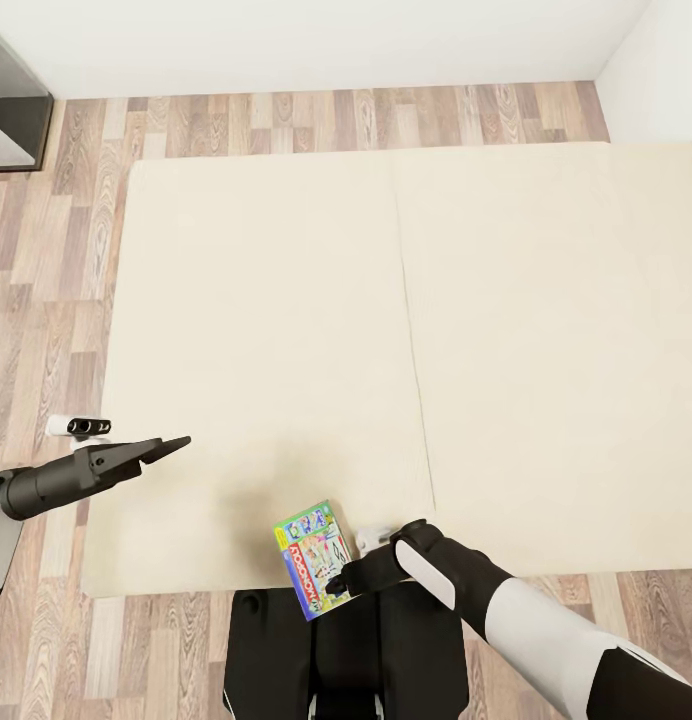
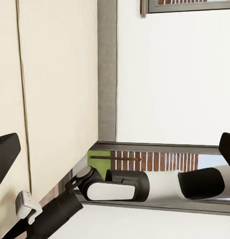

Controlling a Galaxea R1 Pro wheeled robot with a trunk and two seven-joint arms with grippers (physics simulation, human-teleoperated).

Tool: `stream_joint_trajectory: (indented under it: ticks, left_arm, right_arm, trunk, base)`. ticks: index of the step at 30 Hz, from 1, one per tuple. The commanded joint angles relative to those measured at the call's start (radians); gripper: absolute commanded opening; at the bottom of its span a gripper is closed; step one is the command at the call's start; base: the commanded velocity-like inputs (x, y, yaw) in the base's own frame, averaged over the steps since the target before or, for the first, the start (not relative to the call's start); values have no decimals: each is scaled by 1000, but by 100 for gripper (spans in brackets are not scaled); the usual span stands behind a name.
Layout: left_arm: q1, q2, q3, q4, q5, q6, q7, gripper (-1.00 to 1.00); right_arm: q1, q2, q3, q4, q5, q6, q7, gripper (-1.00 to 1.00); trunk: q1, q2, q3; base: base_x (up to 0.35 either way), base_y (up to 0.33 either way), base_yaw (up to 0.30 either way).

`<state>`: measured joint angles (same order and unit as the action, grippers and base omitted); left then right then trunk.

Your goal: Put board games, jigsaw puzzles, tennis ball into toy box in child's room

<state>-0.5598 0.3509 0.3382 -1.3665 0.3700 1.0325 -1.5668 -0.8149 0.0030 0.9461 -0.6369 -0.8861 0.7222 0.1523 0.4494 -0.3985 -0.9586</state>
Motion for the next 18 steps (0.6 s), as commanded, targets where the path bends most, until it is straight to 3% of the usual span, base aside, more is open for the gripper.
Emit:
stream_joint_trajectory:
  ticks: [1,18]
  left_arm:
    - [0,0,0,0,-1,11,-4,100]
    - [2,-1,-1,-4,0,9,-4,100]
  right_arm:
    - [-1,0,2,0,6,2,6,100]
    - [-1,1,3,0,6,0,6,100]
  trunk:
    - [1,-2,-1]
    - [1,-2,-1]
  base:
    - [0,0,0]
    - [0,19,0]
